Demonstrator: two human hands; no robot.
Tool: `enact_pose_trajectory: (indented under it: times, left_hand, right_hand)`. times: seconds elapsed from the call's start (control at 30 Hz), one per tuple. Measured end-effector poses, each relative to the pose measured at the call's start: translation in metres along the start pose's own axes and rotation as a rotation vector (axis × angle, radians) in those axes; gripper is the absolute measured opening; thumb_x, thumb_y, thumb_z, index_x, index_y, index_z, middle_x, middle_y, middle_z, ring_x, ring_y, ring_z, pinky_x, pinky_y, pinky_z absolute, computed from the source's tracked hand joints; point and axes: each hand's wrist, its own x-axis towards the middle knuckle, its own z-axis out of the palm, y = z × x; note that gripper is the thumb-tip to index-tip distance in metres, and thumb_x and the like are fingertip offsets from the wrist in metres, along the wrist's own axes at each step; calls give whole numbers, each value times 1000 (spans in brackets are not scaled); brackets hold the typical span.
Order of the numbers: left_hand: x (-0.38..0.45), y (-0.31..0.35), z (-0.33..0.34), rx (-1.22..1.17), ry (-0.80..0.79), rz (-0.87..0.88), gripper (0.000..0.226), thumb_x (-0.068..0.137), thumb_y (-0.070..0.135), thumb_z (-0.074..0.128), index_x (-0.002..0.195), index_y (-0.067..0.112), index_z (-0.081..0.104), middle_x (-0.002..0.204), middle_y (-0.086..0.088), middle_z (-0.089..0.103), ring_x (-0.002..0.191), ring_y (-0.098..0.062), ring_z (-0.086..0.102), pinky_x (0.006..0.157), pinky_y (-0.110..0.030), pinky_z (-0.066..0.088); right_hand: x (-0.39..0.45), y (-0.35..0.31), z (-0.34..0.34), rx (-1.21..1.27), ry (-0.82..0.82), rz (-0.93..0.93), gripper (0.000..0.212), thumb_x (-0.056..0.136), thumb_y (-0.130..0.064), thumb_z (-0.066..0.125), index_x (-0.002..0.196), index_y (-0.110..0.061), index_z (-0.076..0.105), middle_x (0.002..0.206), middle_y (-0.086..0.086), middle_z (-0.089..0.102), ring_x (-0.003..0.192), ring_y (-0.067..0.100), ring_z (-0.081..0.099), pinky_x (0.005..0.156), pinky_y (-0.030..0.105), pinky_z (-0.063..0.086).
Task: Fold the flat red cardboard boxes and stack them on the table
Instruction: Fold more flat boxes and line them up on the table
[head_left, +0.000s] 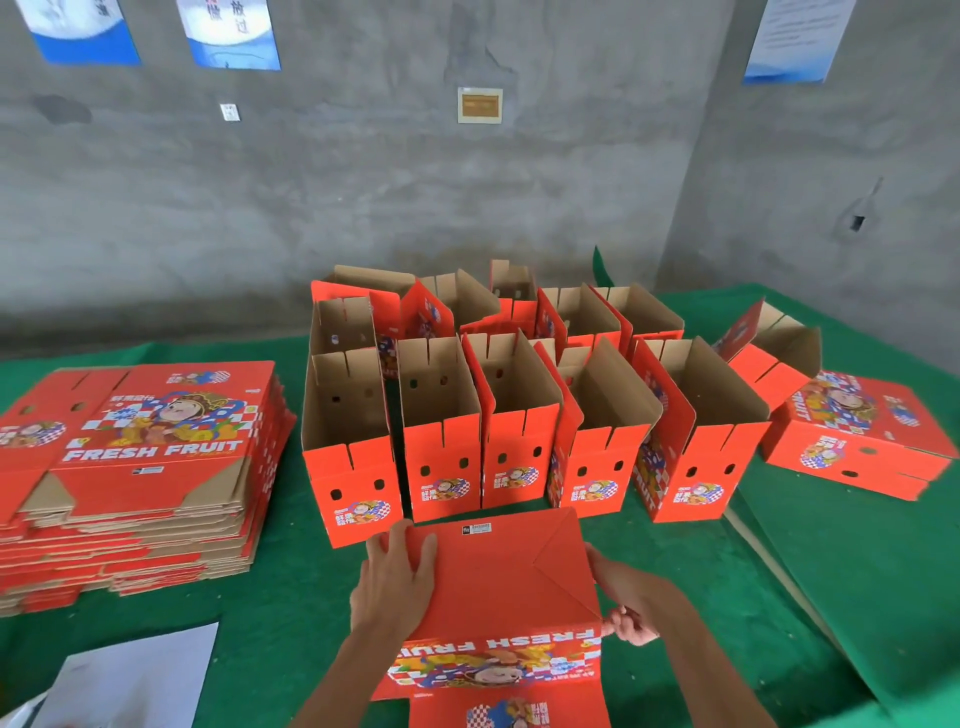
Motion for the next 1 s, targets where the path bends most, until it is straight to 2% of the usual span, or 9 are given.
enact_pose_trajectory:
  times: [0.13,0.3,0.37,0.47,0.53,0.63,0.7,0.83,1.0]
  left_hand:
    - [5,-5,-4,-4,0,30,46,102,66,33,137,38,43,139,0,45,116,-27,61,86,-47,51]
    - [7,-25,-8,-96,25,1,41,101,67,34,130,40,45,130,4,43,112,-28,60,90,-50,53]
    - [10,-28,-15,-236,84,-38,35,101,66,37,119,40,51,123,3,47,110,-28,59,94,-51,51]
    - [17,-21,-31,-429,230,7,35,104,52,46,84,28,62,95,-2,61,99,-37,59,93,-52,47]
    - [19,-16,-41,-465,172,43,38,96,49,54,72,26,72,84,4,70,91,-32,66,91,-47,50]
    - [15,2,-55,-713,-258,17,29,92,64,62,100,43,80,108,20,76,106,-5,70,94,-30,47]
    - [8,16,-54,-830,-418,89,49,90,78,52,128,50,66,127,23,69,118,1,65,97,-34,48]
    - [-7,26,-36,-910,-310,241,81,90,69,66,158,43,30,145,20,58,135,-2,54,113,-35,43]
    - [-22,10,-27,-708,-115,318,61,93,59,69,145,47,40,136,21,63,123,-3,63,100,-37,56]
  right_hand:
    - [8,14,1,180,-155,-38,81,93,-84,30,139,-21,49,105,14,69,49,3,29,41,11,35]
    - [3,12,11,315,-297,-123,86,67,-87,67,105,-9,65,67,0,46,51,7,35,47,14,35]
    - [-8,-5,11,331,-239,-246,82,65,-88,71,103,-15,66,64,-3,42,53,10,33,51,18,37]
    - [-41,-40,5,201,-42,-560,61,80,-78,68,130,-45,57,53,-6,48,48,13,46,57,31,57]
    - [-69,-62,6,25,39,-744,51,84,-70,70,129,-54,53,53,-12,55,50,13,54,59,34,60]
    - [-104,-81,30,-395,208,-948,53,89,-69,65,135,-60,43,99,-21,65,90,13,65,80,29,52]
    - [-110,-79,63,-620,334,-979,55,95,-60,61,144,-57,37,115,-2,52,108,26,58,89,34,47]
    - [-103,-58,122,-817,464,-950,54,104,-47,51,154,-48,30,122,6,39,121,30,50,91,40,51]
    - [-71,-24,142,-800,482,-911,57,109,-36,41,152,-58,10,126,7,31,124,33,50,92,45,54]
